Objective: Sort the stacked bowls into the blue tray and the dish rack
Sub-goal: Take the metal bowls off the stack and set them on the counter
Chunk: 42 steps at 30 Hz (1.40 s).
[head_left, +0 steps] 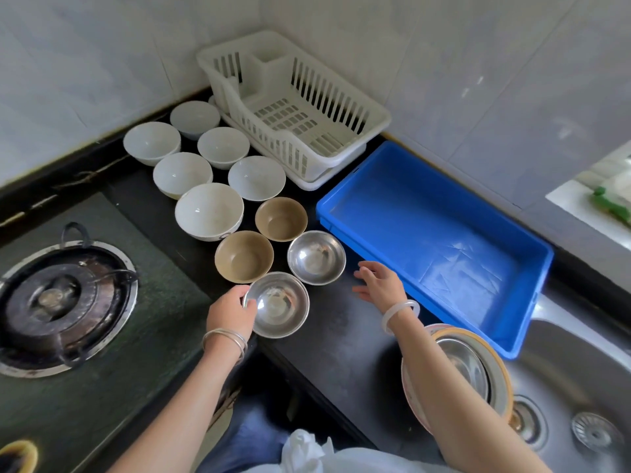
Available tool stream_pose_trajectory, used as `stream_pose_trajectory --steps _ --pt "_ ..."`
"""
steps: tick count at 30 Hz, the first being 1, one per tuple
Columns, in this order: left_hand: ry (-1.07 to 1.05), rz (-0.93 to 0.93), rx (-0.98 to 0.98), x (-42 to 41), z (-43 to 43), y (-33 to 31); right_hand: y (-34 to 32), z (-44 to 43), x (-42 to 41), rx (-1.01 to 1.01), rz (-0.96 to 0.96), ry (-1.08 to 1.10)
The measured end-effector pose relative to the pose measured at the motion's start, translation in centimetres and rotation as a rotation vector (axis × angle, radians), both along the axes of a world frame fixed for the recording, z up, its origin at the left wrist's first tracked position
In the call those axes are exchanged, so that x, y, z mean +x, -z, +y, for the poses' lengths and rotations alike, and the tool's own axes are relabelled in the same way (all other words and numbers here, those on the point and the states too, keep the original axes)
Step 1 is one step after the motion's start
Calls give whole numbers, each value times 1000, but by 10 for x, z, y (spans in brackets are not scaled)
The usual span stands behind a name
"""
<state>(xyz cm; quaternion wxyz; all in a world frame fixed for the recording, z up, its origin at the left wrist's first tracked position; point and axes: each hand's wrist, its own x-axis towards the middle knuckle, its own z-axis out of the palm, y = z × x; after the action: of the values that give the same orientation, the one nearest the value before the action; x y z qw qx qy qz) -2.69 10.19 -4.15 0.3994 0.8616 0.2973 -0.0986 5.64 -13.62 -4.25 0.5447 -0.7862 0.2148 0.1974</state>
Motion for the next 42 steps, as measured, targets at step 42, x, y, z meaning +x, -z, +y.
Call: stream_pose_trajectory --steps 42 --pt "793 -30 102 -11 -269 -12 2 -173 -177 -749 -207 294"
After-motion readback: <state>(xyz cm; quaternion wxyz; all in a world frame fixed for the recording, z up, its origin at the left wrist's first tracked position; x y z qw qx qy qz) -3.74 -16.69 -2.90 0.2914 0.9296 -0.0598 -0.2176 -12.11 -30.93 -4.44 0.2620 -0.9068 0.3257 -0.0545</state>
